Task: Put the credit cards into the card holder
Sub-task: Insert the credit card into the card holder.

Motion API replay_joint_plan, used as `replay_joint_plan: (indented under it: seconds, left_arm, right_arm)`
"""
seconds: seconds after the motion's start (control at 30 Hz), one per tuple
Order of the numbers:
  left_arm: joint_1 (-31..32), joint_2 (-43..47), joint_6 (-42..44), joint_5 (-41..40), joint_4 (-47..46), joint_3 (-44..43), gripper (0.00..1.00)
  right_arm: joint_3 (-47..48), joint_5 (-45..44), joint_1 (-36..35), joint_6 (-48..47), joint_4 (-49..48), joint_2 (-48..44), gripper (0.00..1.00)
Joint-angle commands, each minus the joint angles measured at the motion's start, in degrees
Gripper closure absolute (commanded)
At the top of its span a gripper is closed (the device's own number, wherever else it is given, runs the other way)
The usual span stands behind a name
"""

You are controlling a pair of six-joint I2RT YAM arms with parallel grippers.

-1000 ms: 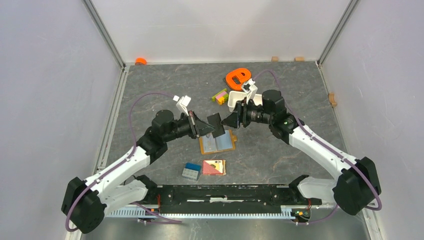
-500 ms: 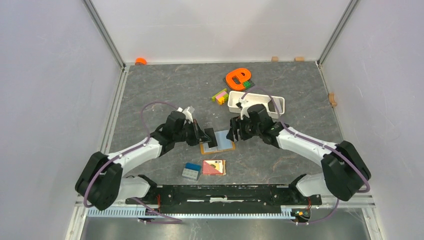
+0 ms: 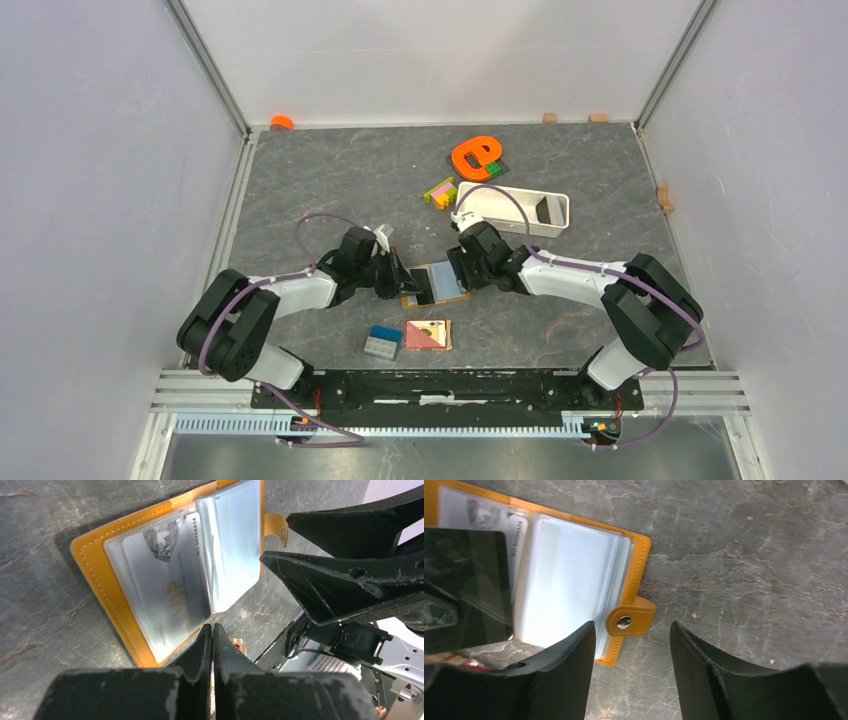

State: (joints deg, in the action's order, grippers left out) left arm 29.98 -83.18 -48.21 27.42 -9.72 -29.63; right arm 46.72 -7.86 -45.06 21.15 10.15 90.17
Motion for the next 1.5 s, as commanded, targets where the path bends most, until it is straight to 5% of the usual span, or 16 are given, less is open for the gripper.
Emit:
replay_joint_plan:
  seconds: [0.0,0.1,0.53,1.47]
  left_arm:
    - [-0.7,-1.6,0.6,4.2,-5.5,-0.3,0.98]
    - [-1.2,-1.9,0.5,4.6,-5.7,-0.6,0.98]
    - [-2.5,-4.4,-2.3,7.1,-9.3,-0.6,0.98]
    - [-2.6,-12.9,-7.7,8.7,-18.0,0.0,0.98]
  right_arm:
    - [2.0,-7.4,-0.2,0.5,0.0,0.9,0.41]
    - [2.2,-9.2,-0.2,1.0,0.3,1.7,0.47]
    - [2.9,-13.6,-0.2,2.7,3.8,5.3,0.99]
    - [2.8,-13.2,-0.2,3.1,5.1,6.4,1.00]
